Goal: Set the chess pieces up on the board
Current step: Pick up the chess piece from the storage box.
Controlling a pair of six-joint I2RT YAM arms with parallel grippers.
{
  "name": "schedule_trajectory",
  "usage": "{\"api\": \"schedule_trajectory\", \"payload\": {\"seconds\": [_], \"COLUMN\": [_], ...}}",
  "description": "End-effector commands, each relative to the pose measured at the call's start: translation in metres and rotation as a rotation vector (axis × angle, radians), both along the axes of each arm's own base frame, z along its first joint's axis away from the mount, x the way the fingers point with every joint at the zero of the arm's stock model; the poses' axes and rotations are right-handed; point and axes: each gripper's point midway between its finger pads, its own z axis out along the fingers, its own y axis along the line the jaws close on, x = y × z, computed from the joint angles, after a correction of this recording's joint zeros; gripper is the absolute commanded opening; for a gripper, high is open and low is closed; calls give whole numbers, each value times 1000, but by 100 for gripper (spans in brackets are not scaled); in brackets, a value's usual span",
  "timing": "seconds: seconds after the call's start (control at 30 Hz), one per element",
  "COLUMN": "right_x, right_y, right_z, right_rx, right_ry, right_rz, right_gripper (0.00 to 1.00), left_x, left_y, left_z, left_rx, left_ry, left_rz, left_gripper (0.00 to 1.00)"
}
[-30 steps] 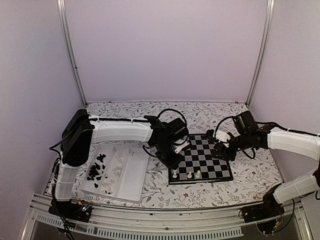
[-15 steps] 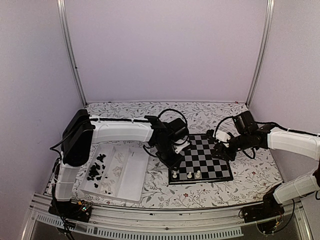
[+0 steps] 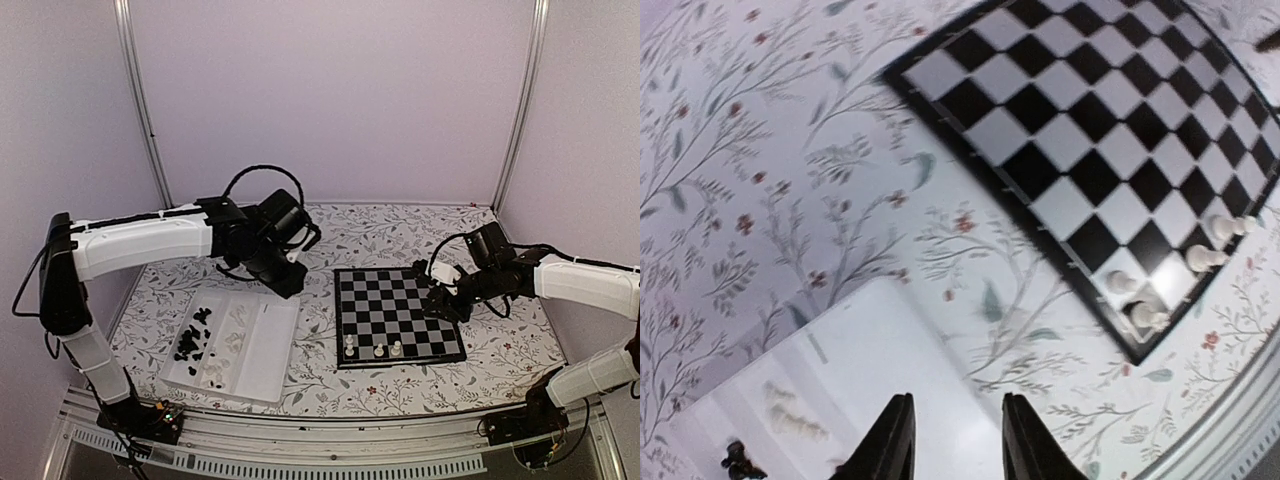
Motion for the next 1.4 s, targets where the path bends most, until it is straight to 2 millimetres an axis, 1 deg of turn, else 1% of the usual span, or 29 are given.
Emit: {"api": "schedule_trajectory", "payload": {"seconds": [0.0,0.03,0.1,0.3,0.43,0.5,0.7,0.93,1.1,1.27,1.37], "right_x": [0,0,0,-1,-1,0,-1,-1,-1,-1,-1], "right_y": [-2,-2,-2,-2,-2,-2,-2,-2,-2,-2,-2], "right_z": [-3,-4,-5,-7,-8,-9,-10,-10,-11,-12,-13], "right_rx": [-6,-8,-8,-11,-13,-14,-17,-17,-18,-20,-22], "right_ry": [7,10,13,20,24,27,30,32,35,39,42], "right_rz": [1,0,1,1,2,2,1,1,3,2,2], "right_gripper": [46,46,46,46,46,46,46,46,46,45,46], "left_x": [32,32,29,1,-11,-14,-21,-25,-25,-24,-27], "left_y": [100,113,128,145,154,156,150,150,154,153,154], "left_z": [-25,-29,-36,-63,-75,-80,-94,-107,-109,-104,-107], "left_rx": [140,147,159,186,207,217,218,234,230,191,182], "left_ry": [-26,-19,-3,85,119,134,196,229,232,231,250], "left_rz": [287,311,334,318,313,306,276,268,287,291,288], "left_gripper": [32,31,29,27,24,21,21,22,21,21,21]}}
